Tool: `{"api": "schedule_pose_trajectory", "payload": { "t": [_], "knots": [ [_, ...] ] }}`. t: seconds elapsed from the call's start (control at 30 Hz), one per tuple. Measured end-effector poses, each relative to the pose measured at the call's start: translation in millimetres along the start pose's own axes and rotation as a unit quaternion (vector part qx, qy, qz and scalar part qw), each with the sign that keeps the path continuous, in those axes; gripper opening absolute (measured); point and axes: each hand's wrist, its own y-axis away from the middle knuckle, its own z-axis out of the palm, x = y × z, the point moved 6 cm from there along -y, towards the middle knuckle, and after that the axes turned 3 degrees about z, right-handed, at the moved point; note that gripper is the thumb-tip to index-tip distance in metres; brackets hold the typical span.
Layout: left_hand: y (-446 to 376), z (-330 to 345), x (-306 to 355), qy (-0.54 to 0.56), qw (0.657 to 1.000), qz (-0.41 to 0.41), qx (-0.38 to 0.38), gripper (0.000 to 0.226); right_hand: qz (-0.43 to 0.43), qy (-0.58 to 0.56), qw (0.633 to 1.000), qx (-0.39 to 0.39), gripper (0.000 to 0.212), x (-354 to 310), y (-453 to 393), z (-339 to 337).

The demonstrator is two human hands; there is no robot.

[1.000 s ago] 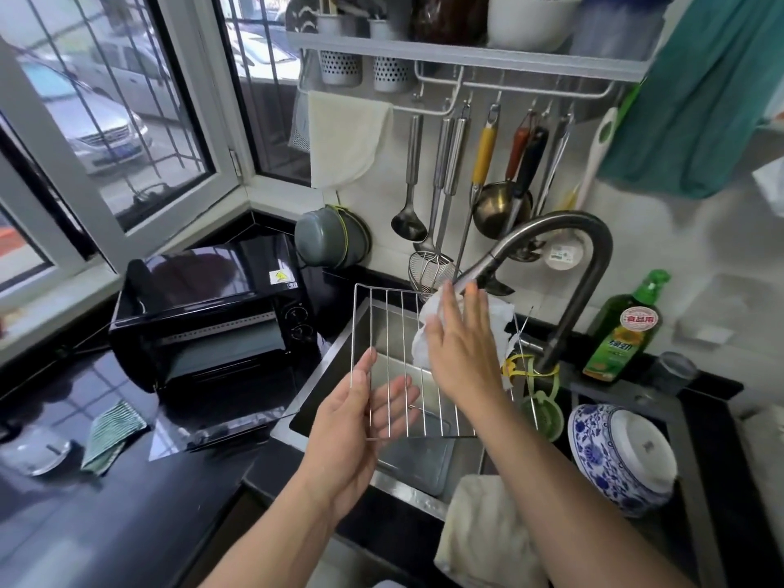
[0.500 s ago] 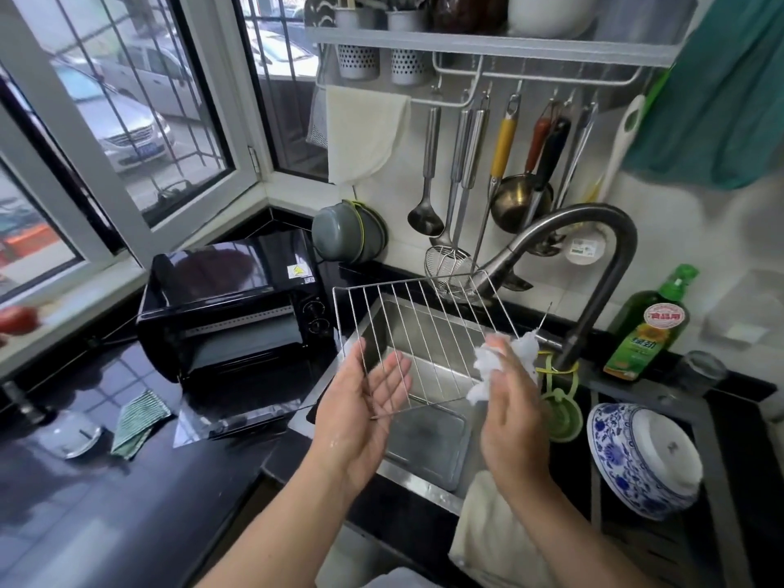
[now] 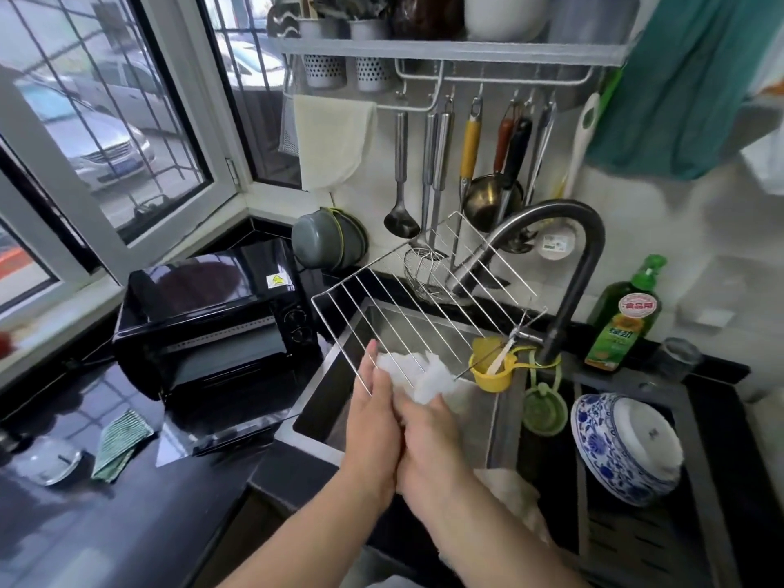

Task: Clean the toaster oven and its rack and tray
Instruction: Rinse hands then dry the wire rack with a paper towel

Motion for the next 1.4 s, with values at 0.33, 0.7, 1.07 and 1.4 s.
{"api": "schedule_pose_trajectory", "payload": {
  "t": [0.33,0.7,1.07,1.4],
  "knots": [
    [-9.6,-24.2,7.0,-0.266,0.961,0.066,0.038,0.072,0.122,-0.123,0.98,-0.098,0.049,-9.3,4.5,-12.4],
    [-12.2,-44.7,20.6,-0.015,0.999,-0.05,0.014,0.033,0.043,-0.053,0.995,0.079,0.032,-92.1,-30.4,-102.3],
    [-42.5,-71.8,68.9,-0.014,0.989,-0.126,-0.073,0.029,-0.249,0.362,0.876,0.2,0.038,-118.1,2.1,-67.4],
    [-11.5,-51.6,43.5,0.121,0.98,-0.137,-0.078,0.054,-0.433,0.738,0.477,-0.198,0.053,-29.5,21.6,73.8]
  ]
}}
